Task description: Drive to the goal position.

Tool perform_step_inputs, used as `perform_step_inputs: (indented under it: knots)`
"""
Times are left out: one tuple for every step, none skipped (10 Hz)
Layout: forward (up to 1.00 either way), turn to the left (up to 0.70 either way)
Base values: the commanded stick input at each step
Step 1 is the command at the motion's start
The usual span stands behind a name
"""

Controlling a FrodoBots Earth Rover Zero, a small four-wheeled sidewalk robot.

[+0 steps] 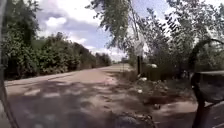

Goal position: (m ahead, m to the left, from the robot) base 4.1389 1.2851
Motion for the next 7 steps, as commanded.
perform_step_inputs:
  knots:
    - [0.05,0.0]
    - [0.05,0.0]
    - [0.05,0.0]
    - [0.05,0.0]
    - [0.05,0.0]
    - [0.05,0.0]
    - [0.05,0.0]
